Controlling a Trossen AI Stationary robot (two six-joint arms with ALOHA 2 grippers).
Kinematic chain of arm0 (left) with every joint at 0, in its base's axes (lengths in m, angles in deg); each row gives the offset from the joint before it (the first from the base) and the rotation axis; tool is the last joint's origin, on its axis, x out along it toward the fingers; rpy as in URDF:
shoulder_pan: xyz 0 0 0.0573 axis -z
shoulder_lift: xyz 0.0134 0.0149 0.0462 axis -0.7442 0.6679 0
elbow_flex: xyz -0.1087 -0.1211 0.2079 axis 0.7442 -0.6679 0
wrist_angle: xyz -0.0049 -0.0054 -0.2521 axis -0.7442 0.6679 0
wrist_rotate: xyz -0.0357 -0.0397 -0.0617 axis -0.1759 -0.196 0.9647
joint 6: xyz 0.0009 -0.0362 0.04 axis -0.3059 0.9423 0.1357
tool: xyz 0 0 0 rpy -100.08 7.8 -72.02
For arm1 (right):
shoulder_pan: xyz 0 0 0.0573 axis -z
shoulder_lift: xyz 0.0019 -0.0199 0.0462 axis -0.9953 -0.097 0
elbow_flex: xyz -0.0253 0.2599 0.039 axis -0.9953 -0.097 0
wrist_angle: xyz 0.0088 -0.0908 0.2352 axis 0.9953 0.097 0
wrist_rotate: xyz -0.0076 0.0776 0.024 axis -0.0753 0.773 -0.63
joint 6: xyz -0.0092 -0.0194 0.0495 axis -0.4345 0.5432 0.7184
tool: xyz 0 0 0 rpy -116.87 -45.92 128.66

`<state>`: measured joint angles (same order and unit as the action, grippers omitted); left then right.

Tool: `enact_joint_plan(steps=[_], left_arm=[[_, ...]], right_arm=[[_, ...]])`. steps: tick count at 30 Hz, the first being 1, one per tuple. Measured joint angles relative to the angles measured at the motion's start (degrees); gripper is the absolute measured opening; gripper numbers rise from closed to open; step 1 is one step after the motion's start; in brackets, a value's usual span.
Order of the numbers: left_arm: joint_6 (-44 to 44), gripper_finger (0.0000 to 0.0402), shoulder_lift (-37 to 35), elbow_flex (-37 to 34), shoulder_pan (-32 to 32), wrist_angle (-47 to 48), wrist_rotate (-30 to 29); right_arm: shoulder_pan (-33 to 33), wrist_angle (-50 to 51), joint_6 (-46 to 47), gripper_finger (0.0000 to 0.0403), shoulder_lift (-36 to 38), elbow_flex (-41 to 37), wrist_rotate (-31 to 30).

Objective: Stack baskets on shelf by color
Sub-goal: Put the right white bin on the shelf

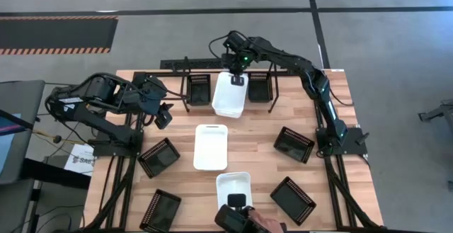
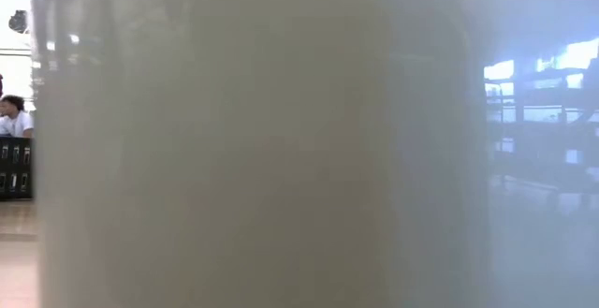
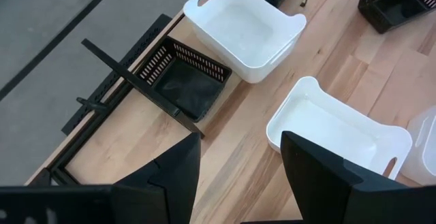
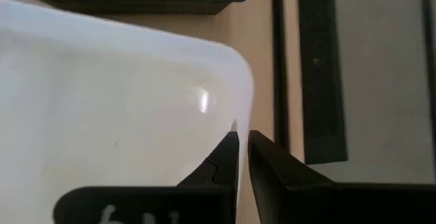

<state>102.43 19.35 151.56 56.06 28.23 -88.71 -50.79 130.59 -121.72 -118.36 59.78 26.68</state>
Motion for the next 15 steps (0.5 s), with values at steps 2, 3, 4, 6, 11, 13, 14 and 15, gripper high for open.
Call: enact_joint_plan(steps=[2, 3, 4, 6, 11, 13, 14, 15], left_arm=[[0.02, 0.0193, -0.02, 0.0, -0.02, 0.0, 0.01], [0.02, 0.0193, 0.0, 0.0, -0.02, 0.01, 0.01], [0.03, 0.0193, 0.0, 0.0, -0.01, 0.0, 0.01], [0.04, 0.0193, 0.0, 0.0, 0.0, 0.02, 0.02], [0.01, 0.0193, 0.0, 0.0, 0.0, 0.02, 0.01], [-0.12, 0.0193, 0.0, 0.0, -0.02, 0.02, 0.0], [-0.31, 0.0193, 0.0, 0.0, 0.0, 0.02, 0.0], [-0.31, 0.0193, -0.01, -0.02, 0.0, 0.06, 0.02]], right_arm=[[-0.09, -0.85, 0.01, 0.0054, 0.0, 0.0, -1.68], [-0.2, -1.22, 0.04, 0.0054, 0.0, 0.0, -2.58], [-0.33, -1.54, 0.3, 0.0054, 0.0, 0.0, -3.3], [-0.8, -1.91, 1.65, 0.0054, 0.06, 0.0, -4.41], [-4.29, 3.22, 6.47, 0.0023, 1.41, 0.93, -3.89], [-6.73, 6.34, 8.82, 0.0008, 1.89, 2.28, -3.62], [-8.25, 8.46, 9.81, 0.0007, 1.9, 3.16, -3.55], [-9.76, 11.33, 10.78, 0.0007, 1.94, 4.01, -3.42]])
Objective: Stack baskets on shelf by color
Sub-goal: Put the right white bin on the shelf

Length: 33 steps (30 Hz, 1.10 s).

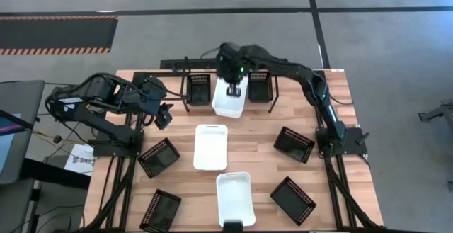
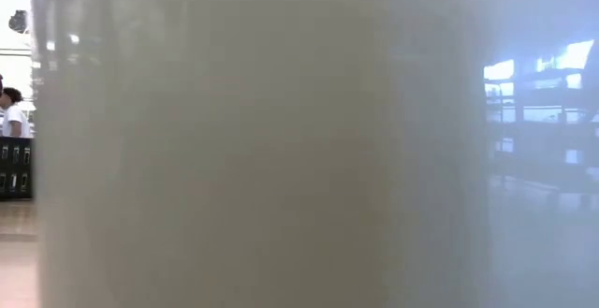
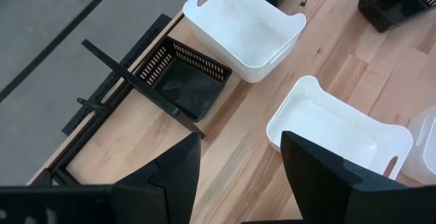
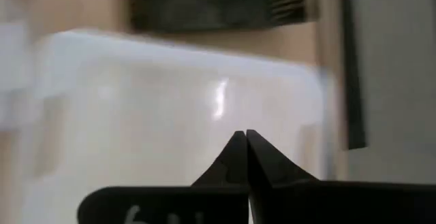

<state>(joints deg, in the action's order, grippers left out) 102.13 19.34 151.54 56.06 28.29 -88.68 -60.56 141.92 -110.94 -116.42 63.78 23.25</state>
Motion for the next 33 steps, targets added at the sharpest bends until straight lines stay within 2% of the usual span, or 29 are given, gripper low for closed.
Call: enact_joint_plan(steps=[8, 12, 18, 27, 33], left_arm=[[-0.15, 0.0193, 0.01, 0.0, -0.02, 0.53, 0.48], [-0.17, 0.0193, -0.01, 0.0, 0.0, 1.4, 0.48], [-1.38, 0.0193, 0.01, 0.0, -0.02, 2.01, 0.46], [-2.68, 0.0193, 0.01, 0.0, -0.01, 1.98, 0.44], [-1.68, 0.0193, 0.0, 0.0, -0.02, 1.95, 0.44]], right_arm=[[-15.12, 7.55, 0.98, 0.0003, 0.4, 1.15, 0.72], [-18.93, 8.02, 2.84, 0.0002, -0.17, 0.42, -1.37], [-19.61, 8.27, 8.57, 0.0001, -0.19, -4.3, -2.58], [-17.93, 3.34, 9.82, 0.0001, -0.21, -13.36, -4.71], [-15.45, 1.64, 8.98, 0.0001, -0.21, -14.32, -5.86]])
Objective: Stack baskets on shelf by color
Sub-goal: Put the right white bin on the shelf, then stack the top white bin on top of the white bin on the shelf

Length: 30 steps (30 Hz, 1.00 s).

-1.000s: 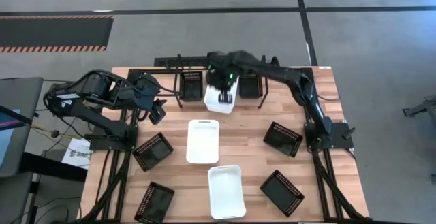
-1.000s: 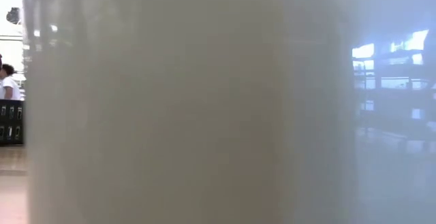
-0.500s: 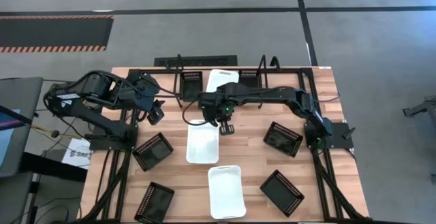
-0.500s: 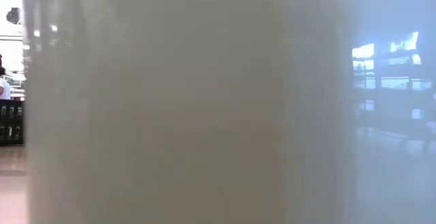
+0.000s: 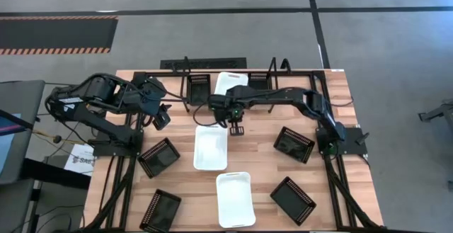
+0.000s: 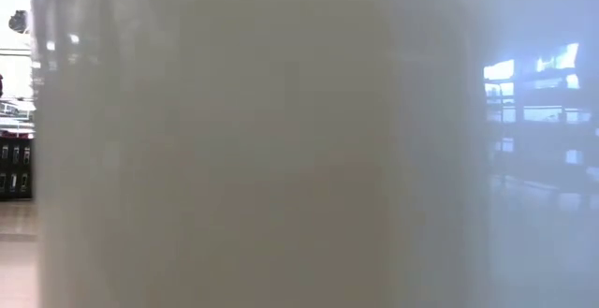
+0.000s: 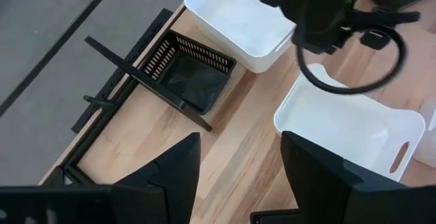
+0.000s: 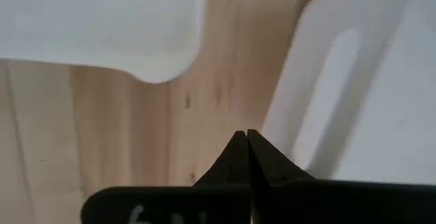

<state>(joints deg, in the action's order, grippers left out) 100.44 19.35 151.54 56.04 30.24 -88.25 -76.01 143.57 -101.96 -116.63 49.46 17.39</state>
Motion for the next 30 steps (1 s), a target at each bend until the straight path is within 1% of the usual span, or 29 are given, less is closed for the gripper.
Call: enact_joint_plan(steps=[11, 14, 18, 21, 26, 28, 30], left_arm=[[0.09, 0.0193, 0.01, 0.0, 0.01, -0.04, -0.02], [0.31, 0.0193, 0.01, 0.0, 0.0, -0.07, -0.02], [1.39, 0.0193, 0.01, 0.0, 0.0, -0.07, -0.02], [1.95, 0.0193, 0.01, 0.0, 0.01, -0.07, 0.02], [2.62, 0.0193, 1.53, -0.02, -0.01, 0.0, 0.14], [2.61, 0.0193, 2.79, -0.08, 0.04, 0.04, 0.44], [2.32, 0.0193, 4.17, -0.93, 0.11, -0.39, 0.52]], right_arm=[[3.83, -1.49, -2.62, 0.0, 0.0, 0.0, -0.22], [3.54, -0.71, -1.2, 0.0, 0.0, 1.19, -0.23], [0.91, 0.95, 0.24, 0.0, 0.54, 5.65, -0.56], [-1.97, 3.54, 0.28, 0.0, 1.36, 10.99, -4.46], [-6.33, 10.56, 2.9, 0.0, 3.12, 21.67, -14.95], [-7.81, 9.88, 4.28, 0.0, 5.84, 21.34, -19.39], [-8.72, 11.31, 7.0, 0.0, 9.23, 20.47, -20.95]])
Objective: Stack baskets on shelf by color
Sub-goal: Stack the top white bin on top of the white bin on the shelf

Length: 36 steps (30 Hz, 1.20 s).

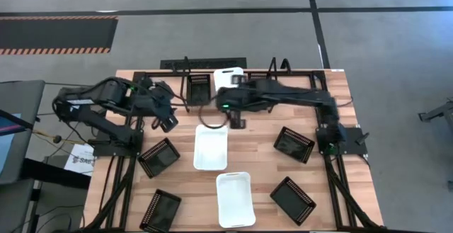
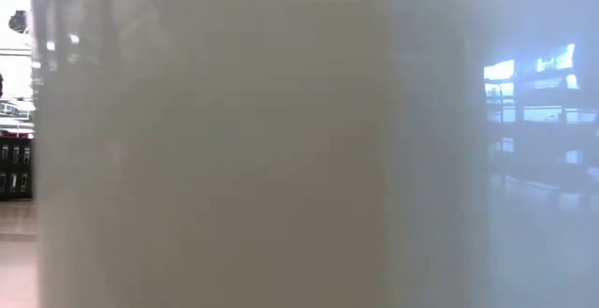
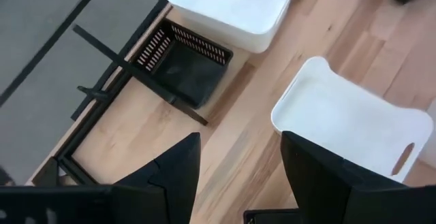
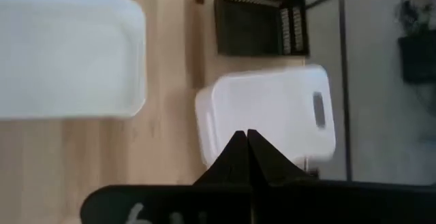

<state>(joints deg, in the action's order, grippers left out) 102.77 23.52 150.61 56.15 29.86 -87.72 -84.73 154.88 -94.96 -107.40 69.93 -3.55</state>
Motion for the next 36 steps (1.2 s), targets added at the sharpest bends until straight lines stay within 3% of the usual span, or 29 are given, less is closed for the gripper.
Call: enact_joint_plan(steps=[7, 13, 16, 22, 30, 36], left_arm=[[-2.47, 0.0193, 5.43, -8.07, 0.26, -5.65, 2.12], [-14.61, 0.0193, 11.15, -15.57, -0.71, -25.12, 7.74], [-19.71, 0.0193, 15.68, -16.53, -2.17, -30.43, 12.45], [-26.28, 0.0193, 25.17, -16.53, -5.25, -30.27, 15.91], [-23.21, 0.0193, 32.45, -16.55, -7.85, -29.08, 29.5], [-19.65, 0.0193, 32.03, -16.39, -6.55, -28.46, 28.2]], right_arm=[[-4.16, 3.29, 11.18, 0.0, 9.74, 0.09, -5.76], [-9.23, 2.72, 15.25, 0.0001, 15.61, 0.05, -8.16], [-11.83, 2.09, 15.47, 0.0001, 17.18, 0.06, -9.73], [-15.77, 0.74, 15.73, 0.0001, 18.04, 0.07, -10.33], [-17.98, 0.98, 16.47, 0.0001, 18.06, 0.07, -10.31], [-18.03, 1.23, 16.98, 0.0001, 18.09, 0.07, -10.31]])
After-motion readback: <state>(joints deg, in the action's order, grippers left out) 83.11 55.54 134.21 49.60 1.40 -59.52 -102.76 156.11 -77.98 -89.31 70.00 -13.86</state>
